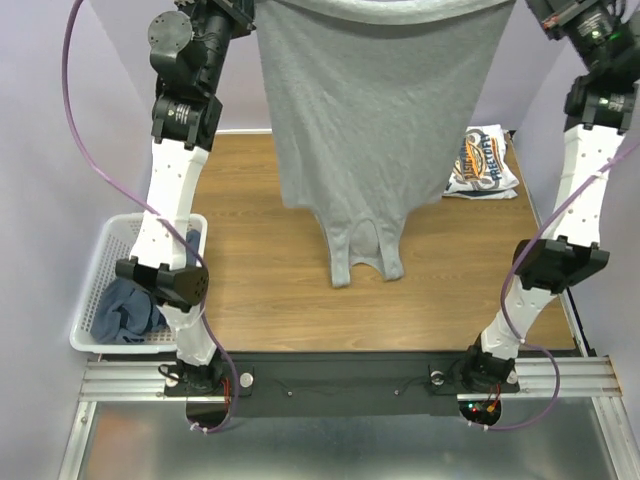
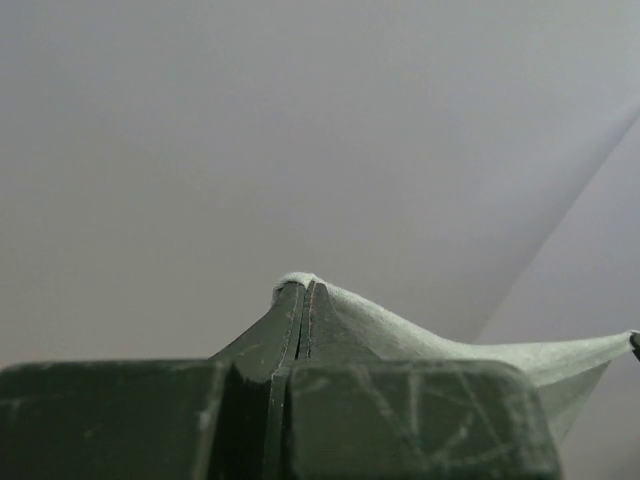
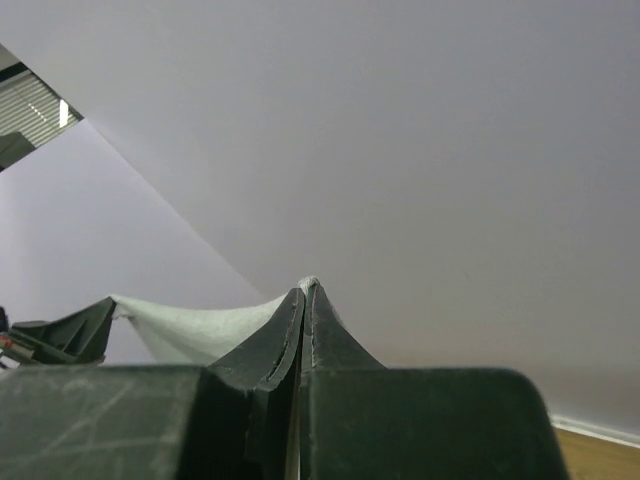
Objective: Fold and stack the tank tops
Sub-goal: Flatten the tank top out
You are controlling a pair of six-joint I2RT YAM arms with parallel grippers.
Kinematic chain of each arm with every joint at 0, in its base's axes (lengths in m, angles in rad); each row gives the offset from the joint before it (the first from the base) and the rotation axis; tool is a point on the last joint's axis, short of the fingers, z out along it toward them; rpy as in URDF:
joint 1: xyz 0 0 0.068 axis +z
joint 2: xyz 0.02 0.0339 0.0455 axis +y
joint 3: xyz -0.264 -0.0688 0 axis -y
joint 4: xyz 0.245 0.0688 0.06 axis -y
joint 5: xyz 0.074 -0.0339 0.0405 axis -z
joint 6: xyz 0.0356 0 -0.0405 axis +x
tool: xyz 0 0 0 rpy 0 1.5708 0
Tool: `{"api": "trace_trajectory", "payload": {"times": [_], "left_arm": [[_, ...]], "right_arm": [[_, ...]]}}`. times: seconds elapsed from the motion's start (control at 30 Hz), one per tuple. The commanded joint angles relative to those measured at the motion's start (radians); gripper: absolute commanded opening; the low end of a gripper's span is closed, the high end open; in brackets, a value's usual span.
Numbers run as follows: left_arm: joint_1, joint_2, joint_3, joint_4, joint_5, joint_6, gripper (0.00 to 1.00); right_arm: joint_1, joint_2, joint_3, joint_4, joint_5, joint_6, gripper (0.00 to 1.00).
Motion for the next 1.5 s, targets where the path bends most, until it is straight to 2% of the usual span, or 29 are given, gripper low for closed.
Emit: {"api": "trace_trajectory", "payload": {"times": [0.0,0.07,0.2,0.33,0.57,0.63,0.77,0.93,0.97,1.17,1.33,1.47], "left_arm": [[0.104,0.039,0.134,0.235,0.176,-0.139,0.0],[0.138,0.119,0.231,0.288,0.218,-0.196,0.0],[0.22,0.155,0.219,0.46,0.267,-0.335,0.0],[0.229,0.132,0.181,0.45,0.278,-0.33,0.0],[0.229,-0.028,-0.152,0.392,0.354,-0.291,0.0],[0.227,-0.11,-0.246,0.391,0.365,-0.288,0.0],[0.227,-0.27,-0.497,0.388,0.374,-0.274,0.0],[0.211,-0.561,-0.692,0.373,0.378,-0.227,0.0],[0.208,-0.562,-0.703,0.362,0.379,-0.221,0.0],[0.203,-0.795,-0.72,0.27,0.385,-0.201,0.0],[0.203,-0.853,-0.705,0.214,0.376,-0.199,0.0],[0.203,-0.835,-0.703,0.197,0.352,-0.192,0.0]], "right_arm": [[0.087,0.036,0.095,0.098,0.13,-0.106,0.0],[0.121,0.081,0.134,0.115,0.202,-0.134,0.0],[0.141,0.116,0.137,0.188,0.267,-0.123,0.0],[0.147,0.139,0.137,0.214,0.235,-0.077,0.0],[0.177,-0.032,-0.157,0.103,0.146,-0.139,0.0],[0.18,-0.1,-0.298,0.078,0.135,-0.172,0.0],[0.18,-0.325,-0.51,0.043,0.155,-0.25,0.0],[0.18,-0.583,-0.654,-0.065,0.203,-0.33,0.0],[0.18,-0.583,-0.655,-0.077,0.206,-0.335,0.0],[0.18,-0.724,-0.54,-0.198,0.212,-0.346,0.0],[0.18,-0.77,-0.517,-0.232,0.207,-0.332,0.0],[0.18,-0.752,-0.524,-0.234,0.206,-0.327,0.0]]}}
